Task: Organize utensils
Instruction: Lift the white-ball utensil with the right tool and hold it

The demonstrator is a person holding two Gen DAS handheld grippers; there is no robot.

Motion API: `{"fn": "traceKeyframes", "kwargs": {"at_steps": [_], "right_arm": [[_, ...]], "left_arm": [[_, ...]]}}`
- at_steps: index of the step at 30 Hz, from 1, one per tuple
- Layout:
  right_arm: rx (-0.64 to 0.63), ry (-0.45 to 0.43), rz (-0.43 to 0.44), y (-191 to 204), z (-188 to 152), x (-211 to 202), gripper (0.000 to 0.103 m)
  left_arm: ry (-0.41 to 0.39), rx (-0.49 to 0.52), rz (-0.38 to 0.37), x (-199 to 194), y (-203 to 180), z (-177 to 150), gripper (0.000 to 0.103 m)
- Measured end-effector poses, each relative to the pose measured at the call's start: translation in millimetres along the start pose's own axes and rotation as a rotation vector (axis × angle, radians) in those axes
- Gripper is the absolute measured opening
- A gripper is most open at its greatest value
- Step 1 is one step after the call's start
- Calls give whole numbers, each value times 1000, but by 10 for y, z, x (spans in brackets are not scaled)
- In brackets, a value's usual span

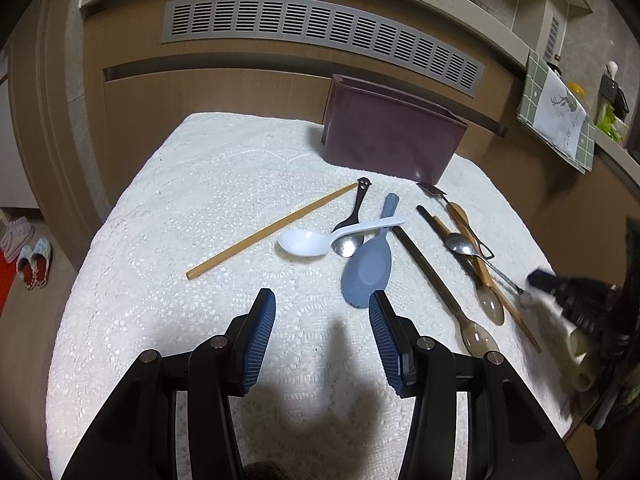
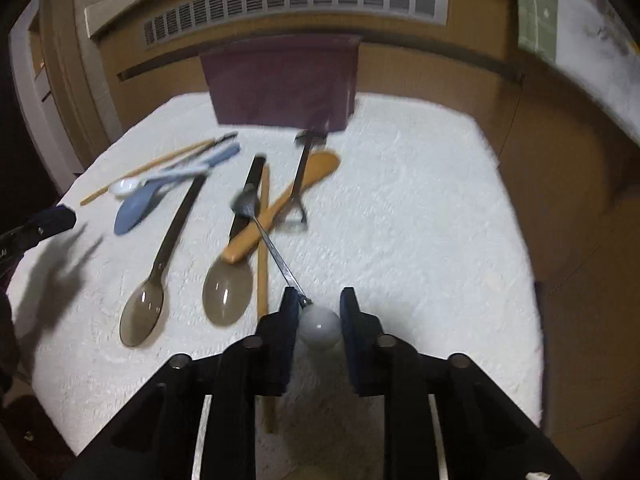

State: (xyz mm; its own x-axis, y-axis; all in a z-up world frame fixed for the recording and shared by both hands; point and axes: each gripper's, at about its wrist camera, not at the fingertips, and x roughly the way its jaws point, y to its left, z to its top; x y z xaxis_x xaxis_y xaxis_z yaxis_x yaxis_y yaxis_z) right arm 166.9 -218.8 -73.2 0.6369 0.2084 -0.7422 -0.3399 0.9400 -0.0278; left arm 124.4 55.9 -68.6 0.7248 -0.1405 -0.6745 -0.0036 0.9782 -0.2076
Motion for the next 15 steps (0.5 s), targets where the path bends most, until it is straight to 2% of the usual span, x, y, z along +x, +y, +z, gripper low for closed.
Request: {"fn": "traceKeyframes", "kwargs": {"at_steps": [5, 7, 10, 12, 13, 15], "right_arm": [[-3, -195, -48, -38, 418, -495, 6], [-22, -224, -56, -37, 561, -604, 6], [-70, -167, 22, -41, 523, -609, 7], [-75, -111, 79, -60, 344, -545, 14], [-74, -78, 92, -73, 240, -486, 19], [-75, -31, 89, -94, 91, -364, 19]], "left_arm": [[8, -2, -11, 8, -52, -24, 50], [12, 5, -13, -4, -81, -48, 50], [13, 22, -6, -16, -95, -95, 50], [28, 17, -11, 12, -95, -114, 50], [36, 14, -19, 26, -99, -116, 50], [38, 17, -28, 33, -130, -117, 50]]}}
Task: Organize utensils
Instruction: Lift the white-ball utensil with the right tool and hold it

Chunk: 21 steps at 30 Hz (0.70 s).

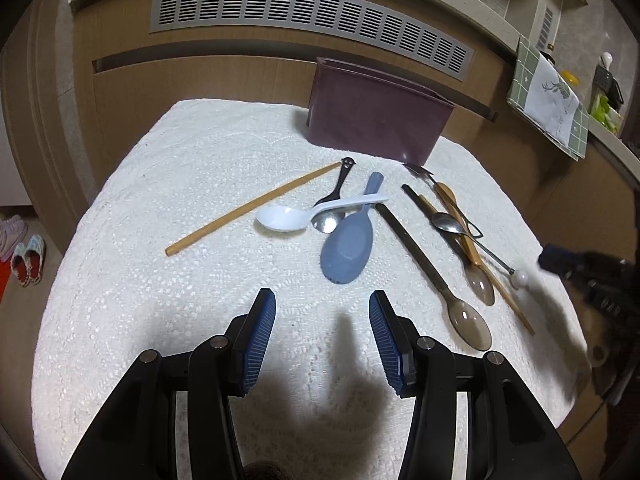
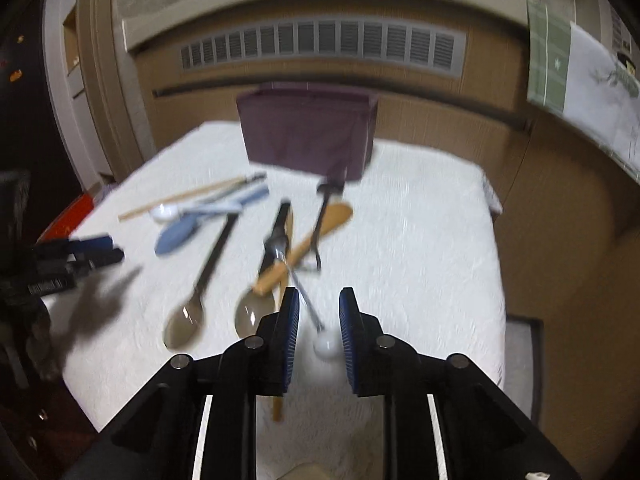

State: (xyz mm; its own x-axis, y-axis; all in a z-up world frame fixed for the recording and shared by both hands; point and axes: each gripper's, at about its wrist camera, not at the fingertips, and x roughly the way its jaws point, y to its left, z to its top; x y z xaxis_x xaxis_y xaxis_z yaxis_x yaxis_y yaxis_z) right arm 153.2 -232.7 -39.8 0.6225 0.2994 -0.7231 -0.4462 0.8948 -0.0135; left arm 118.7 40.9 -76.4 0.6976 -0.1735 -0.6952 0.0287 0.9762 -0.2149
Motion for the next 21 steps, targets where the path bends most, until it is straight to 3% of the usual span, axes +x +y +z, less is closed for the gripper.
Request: {"fn": "traceKeyframes", "kwargs": {"at_steps": [8, 11, 18, 21], "right_arm": [[17, 143, 7, -71, -141, 514, 21], [-6, 96, -48, -29, -124, 460, 20], [88, -167, -108, -229, 251, -325, 20], [102, -226, -125, -251, 298, -524, 20]], "left_arm": [[10, 16, -26, -54, -181, -36, 50], [20, 33, -12, -67, -322, -68, 50], [40, 60, -32, -68, -803, -65, 50], [46, 108, -24, -28, -1054, -54, 50]]}}
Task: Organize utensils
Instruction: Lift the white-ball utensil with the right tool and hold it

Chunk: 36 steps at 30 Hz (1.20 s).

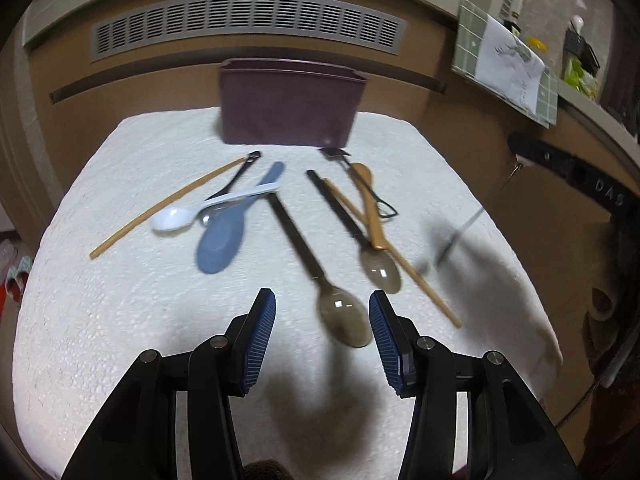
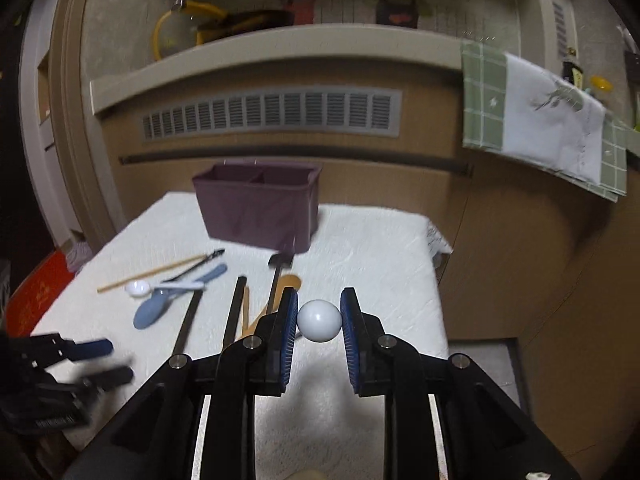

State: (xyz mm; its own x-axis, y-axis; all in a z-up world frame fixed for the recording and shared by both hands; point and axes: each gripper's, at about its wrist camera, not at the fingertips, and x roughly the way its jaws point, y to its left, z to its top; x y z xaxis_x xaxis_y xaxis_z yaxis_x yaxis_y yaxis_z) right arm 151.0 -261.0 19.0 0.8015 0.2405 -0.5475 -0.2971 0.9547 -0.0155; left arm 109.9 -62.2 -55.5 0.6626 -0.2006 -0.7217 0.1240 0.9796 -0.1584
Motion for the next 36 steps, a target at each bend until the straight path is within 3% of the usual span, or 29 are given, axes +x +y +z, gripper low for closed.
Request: {"fn": "traceKeyframes", "kwargs": {"at_steps": [10, 14, 18, 25, 31, 36], "right_arm": [[0, -34, -8, -21, -240, -276, 20], [5, -39, -24, -34, -289, -265, 20], [6, -39, -11, -19, -330, -258, 20], [-4, -22, -1, 43, -361, -207, 20], [-21, -15, 17, 129, -357, -187, 20], [-42, -12, 14, 212, -385, -162, 20]], "left_arm": [[123, 92, 61, 474, -215, -67, 50], [71, 179, 143, 423, -181, -104, 50], [24, 158, 202, 337, 100, -46, 50], [-38, 97, 72, 183, 468, -70, 50], [8, 85, 62, 237, 365, -202, 50], [15, 120, 106, 285, 185, -277, 50]]}}
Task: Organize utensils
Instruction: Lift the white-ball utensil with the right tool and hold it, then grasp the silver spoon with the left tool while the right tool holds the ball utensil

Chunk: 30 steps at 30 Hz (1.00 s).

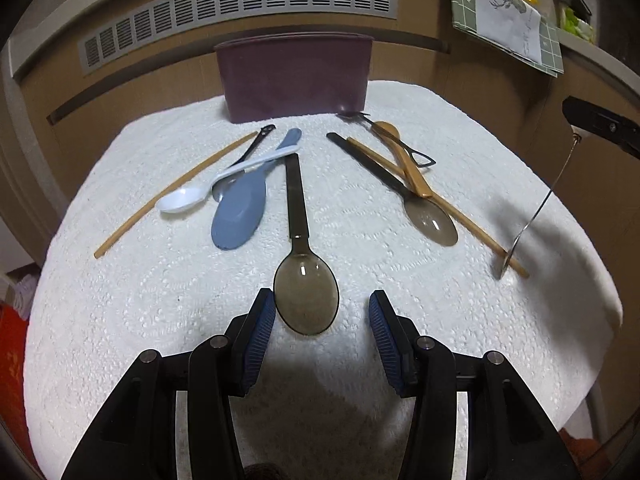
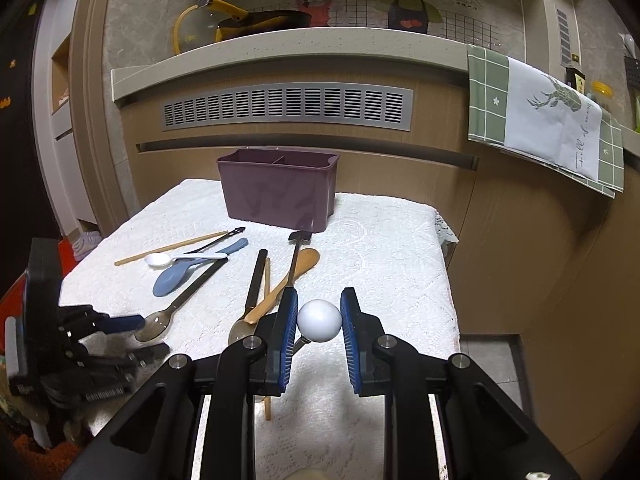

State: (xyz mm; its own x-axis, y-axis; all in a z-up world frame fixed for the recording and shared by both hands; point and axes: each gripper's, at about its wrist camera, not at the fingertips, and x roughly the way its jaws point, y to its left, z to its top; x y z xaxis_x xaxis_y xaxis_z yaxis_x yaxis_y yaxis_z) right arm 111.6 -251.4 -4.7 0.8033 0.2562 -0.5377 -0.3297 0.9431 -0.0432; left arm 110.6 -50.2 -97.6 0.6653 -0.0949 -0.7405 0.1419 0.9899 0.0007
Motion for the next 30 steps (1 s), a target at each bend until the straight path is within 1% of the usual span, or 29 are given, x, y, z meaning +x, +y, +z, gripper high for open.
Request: {"fn": "traceKeyframes", "kwargs": {"at_steps": [4, 15, 18, 19, 20, 22, 25, 28, 30], "right_arm": [[10, -6, 4, 3, -10, -15, 20], [24, -10, 1, -31, -33, -14, 20], [23, -10, 1, -31, -35, -12, 20], [22, -10, 0, -29, -36, -11, 20], [20, -11, 0, -29, -38, -13, 20], [18, -12, -1, -25, -38, -15, 20], [18, -11, -3, -21, -36, -16, 20], [21, -20, -2, -12, -12, -39, 20], [17, -35, 0, 10, 34, -65, 20]], "left_arm": [[8, -53, -3, 41, 87, 32, 50], [17, -75, -7, 46, 130, 27, 49], [16, -104, 0, 27, 184, 49, 41], [13, -107, 3, 20, 200, 57, 35], [7, -107, 5, 8, 215, 66, 34], [-20, -101, 3, -38, 229, 84, 34], [-92, -81, 12, -180, 243, 140, 34], [-210, -59, 30, -451, 262, 243, 34], [-259, -39, 48, -575, 271, 341, 34]]}}
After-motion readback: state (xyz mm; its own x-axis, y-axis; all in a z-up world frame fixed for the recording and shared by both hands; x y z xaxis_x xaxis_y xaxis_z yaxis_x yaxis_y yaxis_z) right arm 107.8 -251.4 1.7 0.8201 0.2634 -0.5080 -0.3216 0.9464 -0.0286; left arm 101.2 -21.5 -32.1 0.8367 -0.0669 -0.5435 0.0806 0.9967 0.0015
